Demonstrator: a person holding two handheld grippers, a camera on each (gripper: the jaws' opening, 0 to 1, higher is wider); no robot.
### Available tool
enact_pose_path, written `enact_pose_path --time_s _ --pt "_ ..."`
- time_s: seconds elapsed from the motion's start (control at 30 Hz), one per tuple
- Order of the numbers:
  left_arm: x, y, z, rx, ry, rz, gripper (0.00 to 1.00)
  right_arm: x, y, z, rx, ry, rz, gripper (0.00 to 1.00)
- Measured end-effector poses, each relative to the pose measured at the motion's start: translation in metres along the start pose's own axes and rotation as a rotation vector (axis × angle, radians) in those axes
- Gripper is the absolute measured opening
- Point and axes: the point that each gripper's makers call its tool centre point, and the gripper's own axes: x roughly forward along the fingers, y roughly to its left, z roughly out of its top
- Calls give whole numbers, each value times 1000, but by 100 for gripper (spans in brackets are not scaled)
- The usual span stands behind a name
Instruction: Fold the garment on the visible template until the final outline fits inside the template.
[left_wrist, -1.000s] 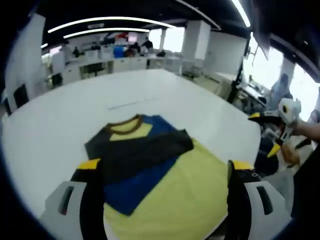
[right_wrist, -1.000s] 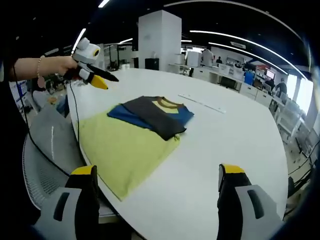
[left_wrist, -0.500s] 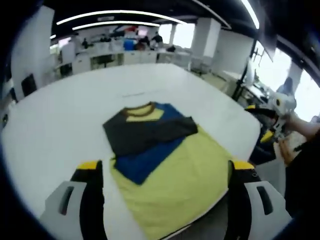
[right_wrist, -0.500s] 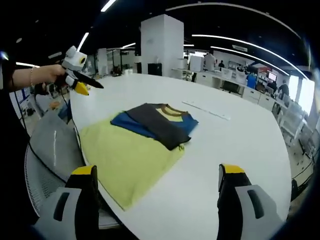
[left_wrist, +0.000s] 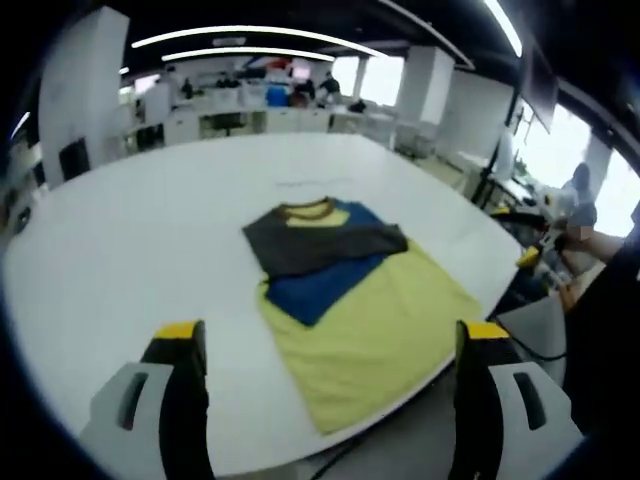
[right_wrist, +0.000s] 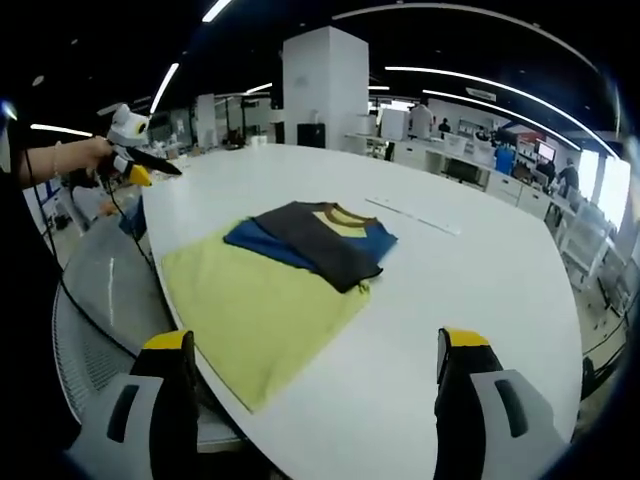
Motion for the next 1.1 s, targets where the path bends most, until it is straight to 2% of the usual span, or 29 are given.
enact_pose_path --time_s 0.07,0.23,0.37,0.5,0.6,0.9,1.1 --pt "-8 6 -9 -28 13 26 100 -1 0 -3 5 7 -5 100" --pt "-21 11 -21 -68 -2 41 100 -5 0 -13 20 20 -18 100" --pt "-29 18 -34 -57 31 68 100 -8 2 -22 39 35 -25 100" --pt "-35 17 -38 -75 20 62 100 -10 1 -28 61 40 -40 100" --pt "-34 20 -43 -71 46 64 100 -9 3 -31 71 48 -42 100" --pt "-24 20 -33 -28 56 44 100 -7 3 -30 69 52 -42 100" --pt "-15 16 -38 -17 73 19 100 -2 9 -32 73 58 -23 95"
